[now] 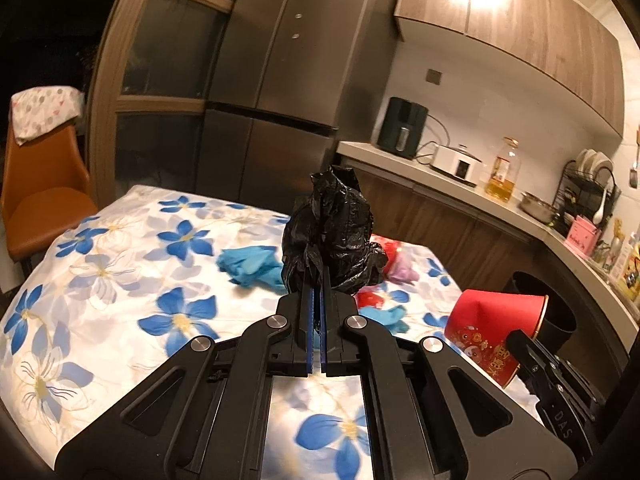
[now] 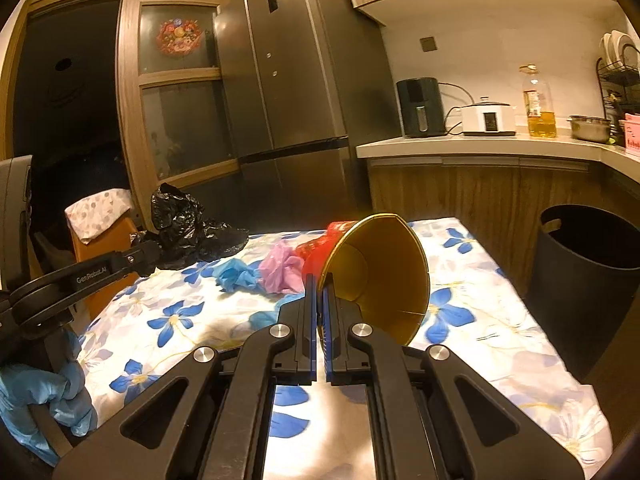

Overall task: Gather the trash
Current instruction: 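Carry the black bag and red paper cup over the black bin with both grippers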

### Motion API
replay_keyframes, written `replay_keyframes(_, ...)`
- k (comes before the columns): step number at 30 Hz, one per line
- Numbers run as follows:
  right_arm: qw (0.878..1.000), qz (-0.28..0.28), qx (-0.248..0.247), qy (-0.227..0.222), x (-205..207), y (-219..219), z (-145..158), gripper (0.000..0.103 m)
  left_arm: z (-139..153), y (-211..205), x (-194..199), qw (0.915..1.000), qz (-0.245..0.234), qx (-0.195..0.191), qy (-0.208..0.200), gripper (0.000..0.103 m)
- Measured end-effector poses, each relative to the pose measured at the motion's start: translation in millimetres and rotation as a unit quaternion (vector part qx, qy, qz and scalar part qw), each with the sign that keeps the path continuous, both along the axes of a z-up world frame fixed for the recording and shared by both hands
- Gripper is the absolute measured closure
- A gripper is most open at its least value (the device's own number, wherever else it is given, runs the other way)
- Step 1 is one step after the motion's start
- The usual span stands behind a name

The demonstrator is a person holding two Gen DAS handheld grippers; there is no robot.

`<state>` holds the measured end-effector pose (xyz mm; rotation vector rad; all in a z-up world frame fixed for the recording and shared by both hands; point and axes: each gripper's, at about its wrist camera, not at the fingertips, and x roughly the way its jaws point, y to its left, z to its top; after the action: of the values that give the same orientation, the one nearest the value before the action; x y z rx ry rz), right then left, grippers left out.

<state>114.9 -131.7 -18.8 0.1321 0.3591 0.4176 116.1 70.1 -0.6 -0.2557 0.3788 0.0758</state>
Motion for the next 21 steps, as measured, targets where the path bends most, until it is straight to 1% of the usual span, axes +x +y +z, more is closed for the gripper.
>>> replay_keyframes(11,0.999,-0.048,-0.001,-0.013,-2.0,-50.5,7.9,0.100,6.5,-63.8,18.7,0.9980,-0.060,0.018,-0.007,0.102)
replay_keyframes(21,0.994,-0.103,0.001,-0.024,1.7,-103.5,14.1,0.100,12.3,-134.2,43.2,0.9909,-0.130,0.033,-0.014,0.102)
